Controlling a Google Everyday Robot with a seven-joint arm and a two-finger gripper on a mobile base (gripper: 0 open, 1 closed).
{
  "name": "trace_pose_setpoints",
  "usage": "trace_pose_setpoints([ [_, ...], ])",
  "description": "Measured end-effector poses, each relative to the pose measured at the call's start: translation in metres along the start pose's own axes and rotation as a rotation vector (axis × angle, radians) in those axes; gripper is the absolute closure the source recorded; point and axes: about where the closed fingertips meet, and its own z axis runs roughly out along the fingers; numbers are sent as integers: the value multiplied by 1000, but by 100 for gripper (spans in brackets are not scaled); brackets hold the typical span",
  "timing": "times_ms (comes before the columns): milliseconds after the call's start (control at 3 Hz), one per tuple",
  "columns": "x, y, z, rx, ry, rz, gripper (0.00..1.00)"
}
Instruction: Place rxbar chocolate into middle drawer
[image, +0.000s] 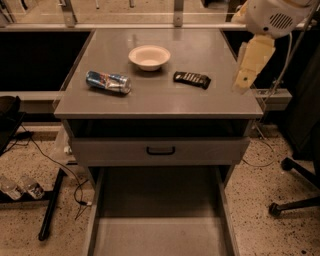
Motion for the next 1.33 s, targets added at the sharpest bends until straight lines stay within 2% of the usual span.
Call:
trace_pose_setpoints([
  [333,-17,-38,11,37,-90,-31,0],
  [667,-21,-69,31,33,-200,2,0],
  [1000,-21,-69,32,33,-200,2,0],
  [1333,-21,-68,49,15,-195,13,0],
])
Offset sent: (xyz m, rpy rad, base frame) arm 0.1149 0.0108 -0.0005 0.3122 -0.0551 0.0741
